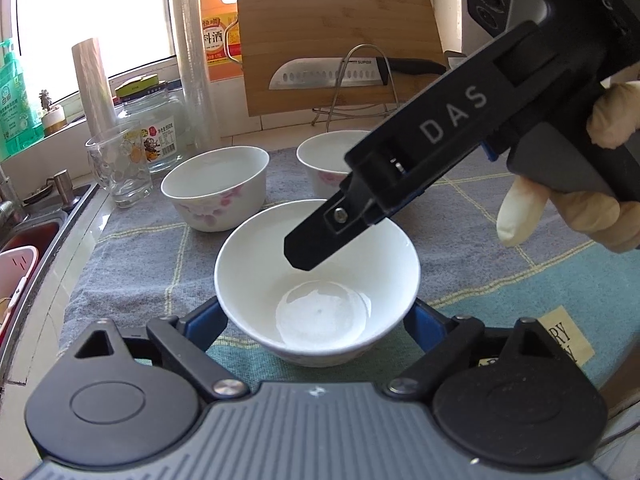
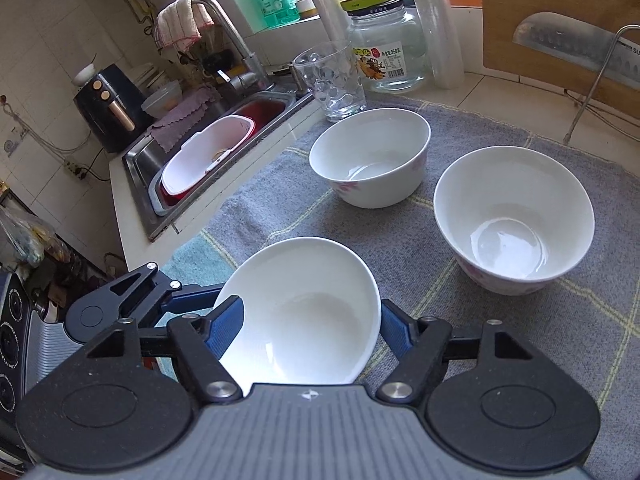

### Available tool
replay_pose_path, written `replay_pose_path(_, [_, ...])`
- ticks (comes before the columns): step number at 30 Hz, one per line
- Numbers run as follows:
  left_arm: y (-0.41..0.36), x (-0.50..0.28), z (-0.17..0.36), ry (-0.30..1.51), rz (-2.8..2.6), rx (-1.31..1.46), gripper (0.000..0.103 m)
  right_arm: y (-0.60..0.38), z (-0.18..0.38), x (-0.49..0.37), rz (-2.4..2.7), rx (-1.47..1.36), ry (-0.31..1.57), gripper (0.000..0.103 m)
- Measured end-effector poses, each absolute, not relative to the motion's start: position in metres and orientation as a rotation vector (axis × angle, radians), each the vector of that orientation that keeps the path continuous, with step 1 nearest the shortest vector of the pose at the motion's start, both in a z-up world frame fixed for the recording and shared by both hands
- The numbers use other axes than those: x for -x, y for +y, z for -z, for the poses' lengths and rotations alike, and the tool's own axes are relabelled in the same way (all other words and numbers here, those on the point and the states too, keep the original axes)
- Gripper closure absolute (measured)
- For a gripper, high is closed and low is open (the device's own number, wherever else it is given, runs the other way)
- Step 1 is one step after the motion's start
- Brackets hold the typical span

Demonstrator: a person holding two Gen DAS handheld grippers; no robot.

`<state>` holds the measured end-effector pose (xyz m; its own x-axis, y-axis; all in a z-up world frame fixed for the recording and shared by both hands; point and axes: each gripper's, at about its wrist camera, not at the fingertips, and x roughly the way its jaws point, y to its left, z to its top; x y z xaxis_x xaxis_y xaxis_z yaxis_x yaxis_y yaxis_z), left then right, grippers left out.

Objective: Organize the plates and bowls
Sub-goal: 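Lift the white bowl with the right tool and carry it toward the plates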

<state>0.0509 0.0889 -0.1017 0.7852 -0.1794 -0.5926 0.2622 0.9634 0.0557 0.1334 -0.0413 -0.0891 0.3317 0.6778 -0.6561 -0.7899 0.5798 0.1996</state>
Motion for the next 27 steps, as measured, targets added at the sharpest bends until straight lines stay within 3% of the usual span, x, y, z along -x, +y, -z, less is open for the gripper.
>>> replay_pose_path(27, [0.013, -0.048, 0.092, 0.592, 0.507, -0.202, 0.009, -0.156, 0.081, -0.104, -0.74, 0.077, 0.725, 0.024])
